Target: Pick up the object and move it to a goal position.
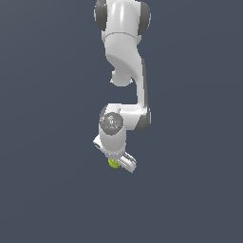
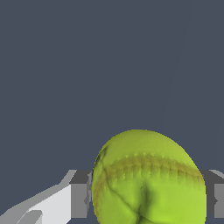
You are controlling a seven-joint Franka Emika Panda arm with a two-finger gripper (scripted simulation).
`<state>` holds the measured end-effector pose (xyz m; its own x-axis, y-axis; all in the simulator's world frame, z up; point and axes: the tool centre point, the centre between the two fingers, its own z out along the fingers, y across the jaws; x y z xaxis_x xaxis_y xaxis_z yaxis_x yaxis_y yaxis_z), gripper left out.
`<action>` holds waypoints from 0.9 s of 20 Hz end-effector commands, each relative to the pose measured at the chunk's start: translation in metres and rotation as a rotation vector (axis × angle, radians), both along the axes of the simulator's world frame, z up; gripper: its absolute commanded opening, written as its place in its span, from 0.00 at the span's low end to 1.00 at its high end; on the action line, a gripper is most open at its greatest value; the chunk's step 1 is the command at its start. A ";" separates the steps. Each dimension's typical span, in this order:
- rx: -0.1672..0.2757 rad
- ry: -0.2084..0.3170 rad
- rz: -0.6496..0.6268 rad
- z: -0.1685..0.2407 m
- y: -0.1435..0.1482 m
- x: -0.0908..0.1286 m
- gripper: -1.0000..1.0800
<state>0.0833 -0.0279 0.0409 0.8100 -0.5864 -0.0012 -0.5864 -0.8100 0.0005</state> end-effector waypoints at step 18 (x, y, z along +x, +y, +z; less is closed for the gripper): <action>-0.005 -0.045 -0.077 0.112 -0.013 0.022 0.00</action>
